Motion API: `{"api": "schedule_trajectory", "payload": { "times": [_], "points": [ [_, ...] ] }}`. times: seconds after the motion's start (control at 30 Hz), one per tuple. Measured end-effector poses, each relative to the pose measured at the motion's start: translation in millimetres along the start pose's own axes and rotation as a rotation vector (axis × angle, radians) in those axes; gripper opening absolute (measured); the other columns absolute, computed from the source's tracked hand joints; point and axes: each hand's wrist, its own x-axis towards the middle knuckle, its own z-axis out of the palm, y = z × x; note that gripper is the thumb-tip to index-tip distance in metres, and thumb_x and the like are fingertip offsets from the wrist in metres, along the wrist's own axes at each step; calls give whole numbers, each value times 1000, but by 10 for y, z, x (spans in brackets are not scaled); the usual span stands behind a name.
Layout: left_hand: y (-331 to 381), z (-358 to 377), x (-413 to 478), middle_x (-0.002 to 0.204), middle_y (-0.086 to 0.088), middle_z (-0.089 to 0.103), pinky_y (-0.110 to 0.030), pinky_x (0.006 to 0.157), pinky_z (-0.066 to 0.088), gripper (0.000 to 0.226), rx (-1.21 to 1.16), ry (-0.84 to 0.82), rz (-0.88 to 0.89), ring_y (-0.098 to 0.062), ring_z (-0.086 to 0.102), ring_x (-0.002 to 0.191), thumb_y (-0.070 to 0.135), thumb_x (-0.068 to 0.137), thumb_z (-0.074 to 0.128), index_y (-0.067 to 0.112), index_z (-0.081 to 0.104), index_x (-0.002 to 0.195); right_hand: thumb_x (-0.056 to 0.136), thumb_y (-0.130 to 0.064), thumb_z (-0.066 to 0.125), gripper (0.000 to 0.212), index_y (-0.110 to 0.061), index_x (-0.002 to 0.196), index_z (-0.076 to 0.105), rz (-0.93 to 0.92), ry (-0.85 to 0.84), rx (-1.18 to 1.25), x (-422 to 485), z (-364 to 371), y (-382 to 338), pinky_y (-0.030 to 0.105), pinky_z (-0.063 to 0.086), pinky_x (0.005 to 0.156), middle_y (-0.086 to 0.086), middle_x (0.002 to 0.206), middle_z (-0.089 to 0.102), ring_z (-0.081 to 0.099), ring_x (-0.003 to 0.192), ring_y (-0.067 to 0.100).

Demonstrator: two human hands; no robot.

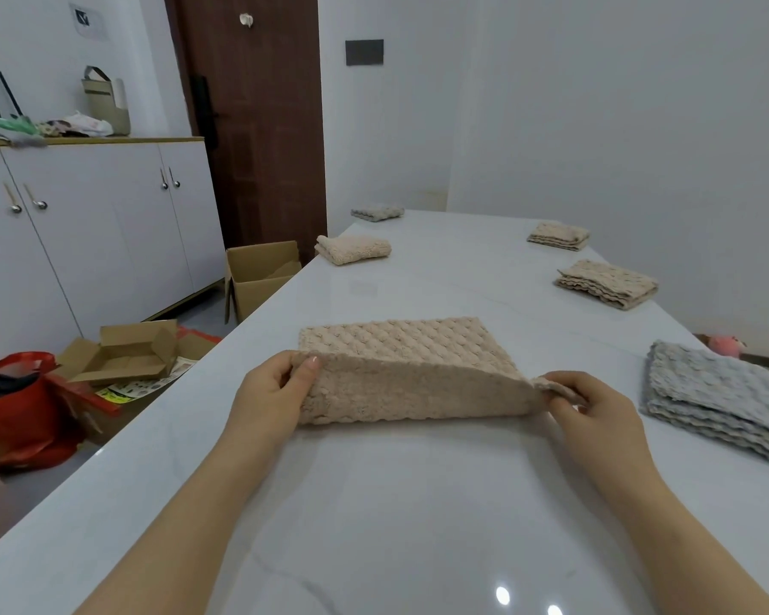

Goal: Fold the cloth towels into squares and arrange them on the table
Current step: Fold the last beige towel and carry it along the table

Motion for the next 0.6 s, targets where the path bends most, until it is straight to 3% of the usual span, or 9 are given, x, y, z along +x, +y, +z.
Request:
{"api": "schedule_trajectory", "payload": {
  "times": [0.17,0.3,0.4,0.47,0.6],
  "points": [
    [12,-9,0,86,7,64,-31,80,46,21,45,46,41,-6,56,84,19,95,47,25,63,83,84,-3,56,33,-33,74,64,-11,-35,109,5,-14,20,18,43,71,-13,79,69,61,84,14],
    [19,-40,23,80,-5,64,-40,77,49,19,16,46,20,-20,58,78,23,93,52,18,63,79,84,-3,60,30,-28,71,68,-16,-64,151,19,-1,33,20,42,63,7,75,67,55,71,20],
    [23,-43,31,84,-18,66,-47,77,51,22,49,42,-4,-25,58,78,26,92,53,13,64,78,82,-1,59,33,-31,73,67,5,-68,181,19,-12,14,32,40,65,7,66,57,48,65,20],
    [28,-42,36,89,-20,66,-50,80,51,23,68,48,-13,-32,62,83,28,92,53,11,64,80,82,1,58,29,-23,68,66,17,-98,185,6,-33,-16,32,36,61,7,63,52,43,63,20],
    [-1,-73,48,87,-14,65,-39,75,46,25,154,84,-17,-30,59,88,31,92,52,11,63,80,83,1,58,25,-18,69,65,35,-163,191,-23,-54,-66,28,27,56,10,67,49,39,64,17]
  ]
}}
